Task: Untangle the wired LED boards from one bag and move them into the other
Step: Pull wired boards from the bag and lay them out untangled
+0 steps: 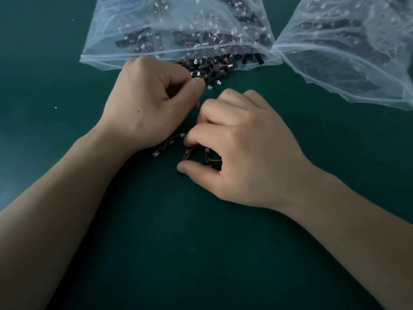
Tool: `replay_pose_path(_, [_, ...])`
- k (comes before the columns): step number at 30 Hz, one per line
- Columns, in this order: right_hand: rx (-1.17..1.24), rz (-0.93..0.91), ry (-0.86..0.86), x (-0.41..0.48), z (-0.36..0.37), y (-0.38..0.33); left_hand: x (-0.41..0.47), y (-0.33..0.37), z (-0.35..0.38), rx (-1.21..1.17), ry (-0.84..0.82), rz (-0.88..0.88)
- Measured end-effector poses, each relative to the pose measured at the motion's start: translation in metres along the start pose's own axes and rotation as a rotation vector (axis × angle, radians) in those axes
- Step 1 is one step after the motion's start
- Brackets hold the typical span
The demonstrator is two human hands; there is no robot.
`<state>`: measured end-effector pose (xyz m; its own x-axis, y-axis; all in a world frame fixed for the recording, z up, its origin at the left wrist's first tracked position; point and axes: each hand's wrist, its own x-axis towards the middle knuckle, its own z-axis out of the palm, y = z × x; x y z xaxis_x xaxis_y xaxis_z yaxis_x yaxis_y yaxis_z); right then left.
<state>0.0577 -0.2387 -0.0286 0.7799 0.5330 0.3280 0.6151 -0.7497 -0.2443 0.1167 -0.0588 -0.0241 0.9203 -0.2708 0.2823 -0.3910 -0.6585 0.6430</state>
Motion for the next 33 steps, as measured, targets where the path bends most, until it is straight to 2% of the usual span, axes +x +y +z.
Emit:
replay_pose_path(9, [0.038, -0.035, -0.055, -0.002, -0.005, 0.004, -0.001, 0.002, -0.001, 0.024, 0.008, -0.003])
replay_pose_path(16, [0.013, 0.010, -0.053, 0.000, -0.002, -0.001, -0.001, 0.002, 0.001, 0.053, -0.018, -0.004])
replay_pose_path(27, [0.132, -0.052, -0.060, -0.004, -0.018, 0.021, -0.001, -0.002, 0.001, 0.016, 0.008, -0.023])
replay_pose_path(33, [0.171, -0.083, -0.243, -0.009, -0.030, 0.055, -0.002, -0.001, 0.000, -0.012, -0.023, -0.020])
